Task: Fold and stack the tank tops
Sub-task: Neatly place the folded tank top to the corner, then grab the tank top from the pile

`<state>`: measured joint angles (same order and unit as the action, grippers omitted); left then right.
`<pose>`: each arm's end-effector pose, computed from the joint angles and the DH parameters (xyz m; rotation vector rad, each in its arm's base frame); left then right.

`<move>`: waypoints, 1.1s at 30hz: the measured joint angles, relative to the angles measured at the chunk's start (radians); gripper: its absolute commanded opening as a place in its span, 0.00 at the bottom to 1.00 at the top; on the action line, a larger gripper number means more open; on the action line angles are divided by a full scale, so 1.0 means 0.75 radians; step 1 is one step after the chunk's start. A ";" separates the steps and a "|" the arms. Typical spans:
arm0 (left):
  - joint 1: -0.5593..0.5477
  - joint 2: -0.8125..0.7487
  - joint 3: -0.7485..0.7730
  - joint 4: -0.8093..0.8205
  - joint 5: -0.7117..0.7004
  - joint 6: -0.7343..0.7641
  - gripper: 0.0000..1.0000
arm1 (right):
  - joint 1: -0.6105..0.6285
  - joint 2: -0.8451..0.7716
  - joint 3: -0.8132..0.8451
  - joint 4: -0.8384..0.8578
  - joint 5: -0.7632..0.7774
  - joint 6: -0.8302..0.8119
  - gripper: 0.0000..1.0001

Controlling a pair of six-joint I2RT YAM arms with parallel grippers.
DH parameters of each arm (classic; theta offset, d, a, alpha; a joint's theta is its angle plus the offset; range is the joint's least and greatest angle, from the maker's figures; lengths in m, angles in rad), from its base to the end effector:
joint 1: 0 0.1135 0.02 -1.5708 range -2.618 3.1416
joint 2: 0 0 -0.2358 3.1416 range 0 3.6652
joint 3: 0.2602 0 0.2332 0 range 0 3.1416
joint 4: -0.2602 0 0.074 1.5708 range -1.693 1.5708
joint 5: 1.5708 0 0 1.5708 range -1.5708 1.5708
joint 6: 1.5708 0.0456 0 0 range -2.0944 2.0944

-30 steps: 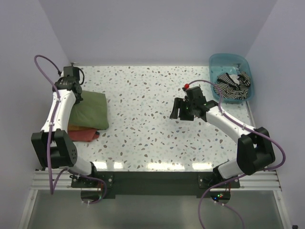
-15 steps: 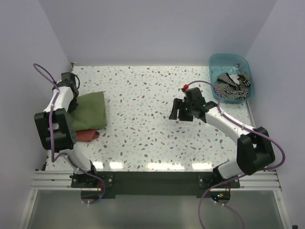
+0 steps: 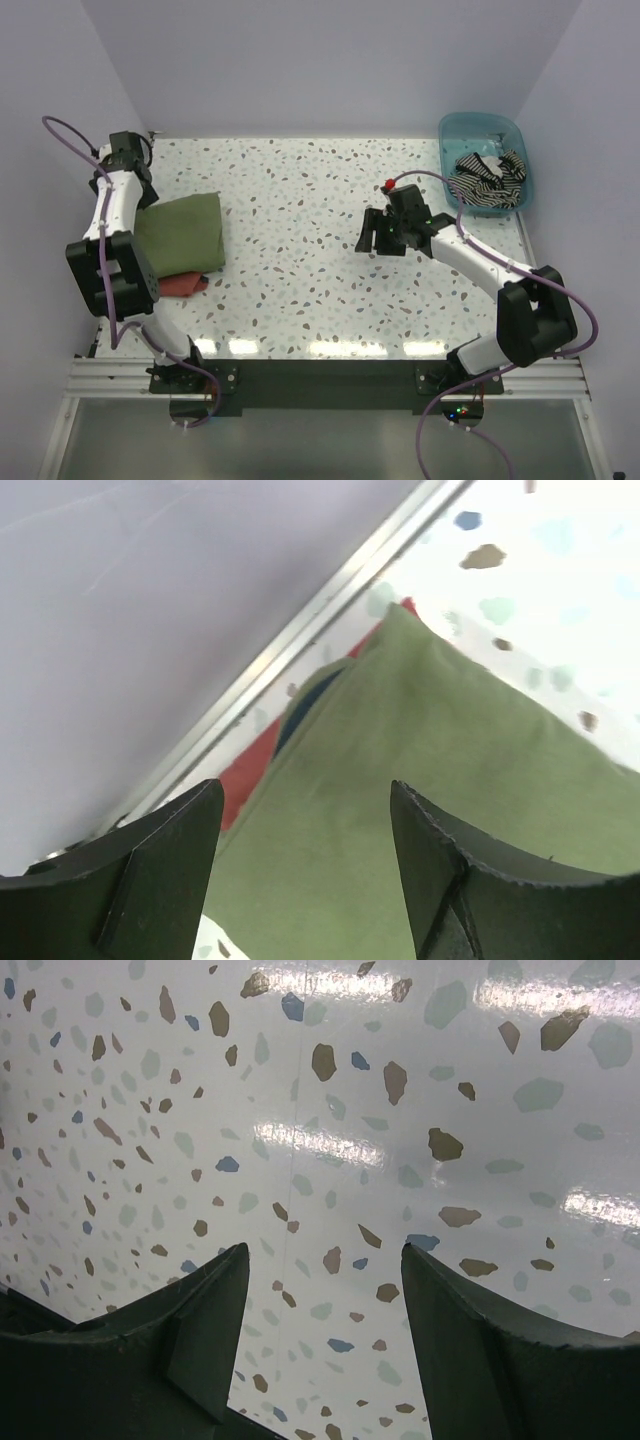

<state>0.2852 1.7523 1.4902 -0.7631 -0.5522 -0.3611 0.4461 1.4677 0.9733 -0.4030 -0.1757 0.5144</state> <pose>0.3333 0.1226 0.2485 -0.9811 2.3060 0.6808 0.2642 0.1352 0.2010 0.0085 2.5563 0.6128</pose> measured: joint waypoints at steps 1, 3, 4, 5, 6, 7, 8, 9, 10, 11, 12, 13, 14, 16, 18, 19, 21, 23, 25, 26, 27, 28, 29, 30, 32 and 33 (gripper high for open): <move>-0.001 -0.009 0.001 0.000 0.023 -0.001 0.73 | 0.000 0.000 0.000 0.000 0.000 0.000 0.66; -0.010 -0.043 0.001 0.002 0.080 -0.004 0.73 | 0.000 0.000 0.001 -0.001 0.001 0.000 0.66; -0.019 -0.065 0.001 0.005 0.104 -0.004 0.73 | 0.000 0.000 0.001 -0.001 0.001 0.000 0.66; -0.036 -0.091 0.001 0.009 0.123 -0.005 0.73 | 0.000 0.000 0.001 -0.001 0.002 0.000 0.66; -0.061 -0.119 0.001 0.014 0.138 -0.006 0.73 | 0.000 0.000 0.001 -0.001 0.002 0.000 0.66; -0.094 -0.149 0.001 0.020 0.155 -0.007 0.73 | 0.000 0.000 0.001 -0.002 0.003 0.000 0.66; -0.136 -0.180 0.000 0.027 0.171 -0.009 0.73 | 0.000 0.000 0.001 -0.003 0.007 0.001 0.66; -0.185 -0.210 -0.004 0.037 0.189 -0.018 0.73 | 0.000 0.000 0.004 -0.007 0.011 0.001 0.66; -0.237 -0.243 -0.014 0.057 0.213 -0.024 0.73 | 0.000 0.000 0.009 -0.013 0.016 0.001 0.66; -0.301 -0.278 -0.033 0.080 0.231 -0.034 0.73 | 0.000 0.000 0.016 -0.023 0.030 0.001 0.66; -0.354 -0.306 -0.052 0.098 0.246 -0.041 0.73 | 0.000 0.000 0.028 -0.037 0.042 0.001 0.66; -0.425 -0.336 -0.076 0.114 0.257 -0.052 0.73 | 0.000 0.000 0.040 -0.047 0.052 0.001 0.66; -0.514 -0.359 -0.100 0.134 0.260 -0.065 0.73 | -0.001 0.000 0.064 -0.067 0.077 0.001 0.67; -0.685 -0.388 -0.146 0.175 0.284 -0.089 0.73 | -0.005 0.009 0.131 -0.114 0.117 0.000 0.67; -0.859 -0.392 -0.198 0.228 0.307 -0.114 0.73 | -0.030 0.049 0.262 -0.169 0.165 -0.006 0.67; -0.935 -0.392 -0.224 0.245 0.316 -0.125 0.73 | -0.051 0.087 0.358 -0.203 0.201 -0.012 0.67; -1.082 -0.391 -0.262 0.257 0.353 -0.138 0.73 | -0.112 0.175 0.566 -0.252 0.298 -0.028 0.69; -1.184 -0.391 -0.279 0.270 0.391 -0.148 0.73 | -0.207 0.292 0.804 -0.310 0.434 -0.046 0.70; -1.249 -0.397 -0.300 0.302 0.444 -0.154 0.74 | -0.321 0.399 1.009 -0.354 0.558 -0.059 0.70; -1.263 -0.406 -0.316 0.320 0.469 -0.157 0.74 | -0.381 0.444 1.088 -0.372 0.609 -0.061 0.70; -1.266 -0.422 -0.340 0.342 0.495 -0.158 0.74 | -0.440 0.483 1.151 -0.394 0.651 -0.064 0.71; -1.265 -0.440 -0.365 0.359 0.518 -0.159 0.74 | -0.495 0.521 1.201 -0.423 0.690 -0.066 0.73; -1.262 -0.464 -0.392 0.380 0.539 -0.160 0.74 | -0.554 0.551 1.236 -0.447 0.722 -0.070 0.73; -1.261 -0.487 -0.416 0.393 0.564 -0.164 0.74 | -0.594 0.571 1.250 -0.463 0.743 -0.075 0.73; -1.256 -0.522 -0.448 0.420 0.618 -0.168 0.74 | -0.689 0.608 1.253 -0.507 0.784 -0.083 0.75; -1.256 -0.535 -0.461 0.441 0.649 -0.168 0.74 | -0.728 0.624 1.253 -0.530 0.802 -0.089 0.75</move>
<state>-0.6567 1.3514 1.1446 -0.4320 -0.0658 -0.4873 -0.1001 1.9358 1.9129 -0.8005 0.4255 0.4480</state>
